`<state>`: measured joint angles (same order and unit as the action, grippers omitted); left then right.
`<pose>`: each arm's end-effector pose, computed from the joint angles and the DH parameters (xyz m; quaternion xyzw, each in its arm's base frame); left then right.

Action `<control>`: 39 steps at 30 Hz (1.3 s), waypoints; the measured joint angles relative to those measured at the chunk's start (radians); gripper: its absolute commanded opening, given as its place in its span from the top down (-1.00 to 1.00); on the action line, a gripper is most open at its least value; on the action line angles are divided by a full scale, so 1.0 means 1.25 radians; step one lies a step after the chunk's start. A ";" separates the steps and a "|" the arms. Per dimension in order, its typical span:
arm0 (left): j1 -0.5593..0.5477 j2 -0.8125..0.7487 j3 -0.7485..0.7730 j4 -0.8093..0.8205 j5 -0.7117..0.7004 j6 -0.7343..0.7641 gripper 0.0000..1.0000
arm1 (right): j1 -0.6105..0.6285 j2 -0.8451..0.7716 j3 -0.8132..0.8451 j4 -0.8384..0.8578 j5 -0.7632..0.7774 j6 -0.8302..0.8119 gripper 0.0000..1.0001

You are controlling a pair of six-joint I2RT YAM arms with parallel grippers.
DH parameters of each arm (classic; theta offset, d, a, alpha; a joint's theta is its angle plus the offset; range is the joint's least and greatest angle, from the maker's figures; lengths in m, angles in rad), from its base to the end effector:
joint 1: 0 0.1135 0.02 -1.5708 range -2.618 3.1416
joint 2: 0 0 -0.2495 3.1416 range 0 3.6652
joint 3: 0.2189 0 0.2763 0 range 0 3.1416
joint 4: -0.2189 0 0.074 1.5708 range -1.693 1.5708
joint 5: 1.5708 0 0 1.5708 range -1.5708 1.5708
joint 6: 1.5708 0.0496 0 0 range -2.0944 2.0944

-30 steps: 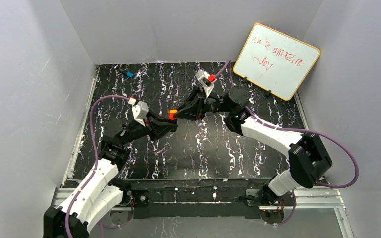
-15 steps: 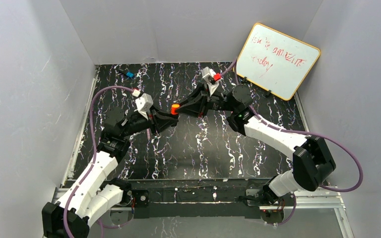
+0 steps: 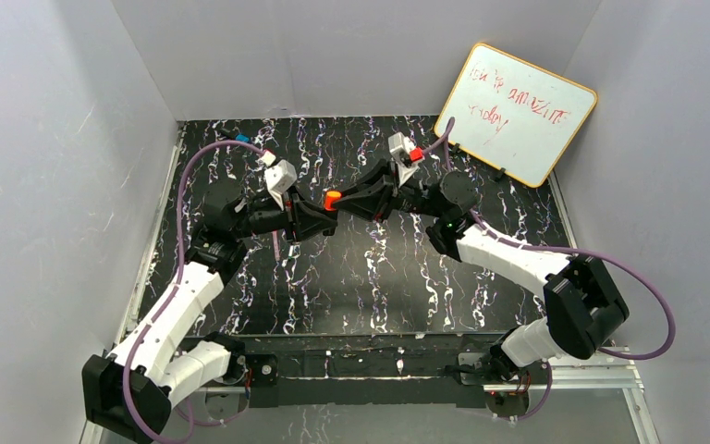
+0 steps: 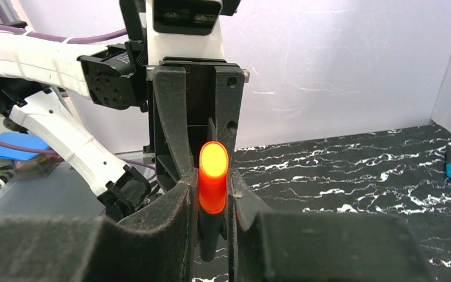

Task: Insert the pens into the pen caps

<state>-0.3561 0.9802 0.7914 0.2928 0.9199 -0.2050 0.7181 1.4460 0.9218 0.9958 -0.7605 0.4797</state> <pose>0.2306 -0.1279 0.3399 0.3741 0.5732 -0.4699 0.5574 0.2414 0.2563 0.3280 -0.3719 0.4440 0.6065 0.5447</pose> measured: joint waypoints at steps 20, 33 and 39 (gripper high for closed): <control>0.009 -0.005 0.059 -0.213 0.036 0.084 1.00 | 0.000 0.015 -0.047 0.004 -0.063 -0.010 0.97; 0.011 -0.005 0.059 -0.214 0.040 0.086 1.00 | 0.000 0.022 -0.053 -0.002 -0.075 -0.017 0.97; 0.012 -0.014 0.081 -0.107 0.024 0.082 1.00 | 0.028 0.063 -0.089 -0.145 -0.189 -0.034 0.97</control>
<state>-0.3416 0.9630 0.8928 0.1593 0.9497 -0.1020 0.7528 1.5253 0.8101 0.8143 -0.9970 0.4366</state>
